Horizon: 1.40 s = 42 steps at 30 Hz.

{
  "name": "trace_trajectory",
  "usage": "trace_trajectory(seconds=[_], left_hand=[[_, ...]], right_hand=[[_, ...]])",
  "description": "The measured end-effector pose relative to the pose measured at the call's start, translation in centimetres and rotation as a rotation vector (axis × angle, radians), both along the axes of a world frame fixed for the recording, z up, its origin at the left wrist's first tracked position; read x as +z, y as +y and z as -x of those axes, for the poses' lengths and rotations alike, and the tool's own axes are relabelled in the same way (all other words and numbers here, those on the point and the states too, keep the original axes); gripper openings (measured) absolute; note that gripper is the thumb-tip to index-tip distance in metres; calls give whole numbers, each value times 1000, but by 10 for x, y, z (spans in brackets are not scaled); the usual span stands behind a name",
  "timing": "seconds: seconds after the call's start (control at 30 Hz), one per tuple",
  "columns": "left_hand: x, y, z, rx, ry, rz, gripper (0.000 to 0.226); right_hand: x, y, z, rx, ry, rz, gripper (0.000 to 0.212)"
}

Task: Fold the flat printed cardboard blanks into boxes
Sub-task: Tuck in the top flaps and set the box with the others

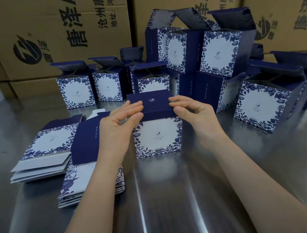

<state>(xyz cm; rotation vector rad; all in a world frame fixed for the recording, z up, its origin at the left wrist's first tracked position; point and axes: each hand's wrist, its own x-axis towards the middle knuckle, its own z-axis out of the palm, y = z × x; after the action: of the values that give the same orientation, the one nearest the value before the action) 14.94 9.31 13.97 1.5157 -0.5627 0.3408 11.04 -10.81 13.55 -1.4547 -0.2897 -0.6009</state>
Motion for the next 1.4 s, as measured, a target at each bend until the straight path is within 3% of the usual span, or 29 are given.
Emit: trace_trajectory(seconds=[0.13, 0.33, 0.57, 0.77, 0.9, 1.07, 1.2, 1.4], left_hand=[[-2, -2, 1, -19, 9, 21, 25], [-2, 7, -1, -105, 33, 19, 33], [-2, 1, 4, -58, 40, 52, 31], [-5, 0, 7, -6, 31, -18, 36], [-6, -6, 7, 60, 80, -66, 39], [-6, -18, 13, 131, 79, -38, 38], [-8, -28, 17, 138, 121, 12, 45], [-13, -35, 19, 86, 159, -53, 48]], right_hand=[[0, 2, -2, -51, -2, 4, 18], [-2, -2, 2, 14, 28, 11, 31], [1, 6, 4, -74, 20, -39, 26], [-2, 12, 4, -197, 6, 57, 26], [-6, 18, 5, -471, -68, 264, 19], [-7, 28, 5, -966, -414, 761, 25], [-10, 50, 8, -826, -505, 901, 29], [-13, 64, 9, -734, -328, 966, 32]])
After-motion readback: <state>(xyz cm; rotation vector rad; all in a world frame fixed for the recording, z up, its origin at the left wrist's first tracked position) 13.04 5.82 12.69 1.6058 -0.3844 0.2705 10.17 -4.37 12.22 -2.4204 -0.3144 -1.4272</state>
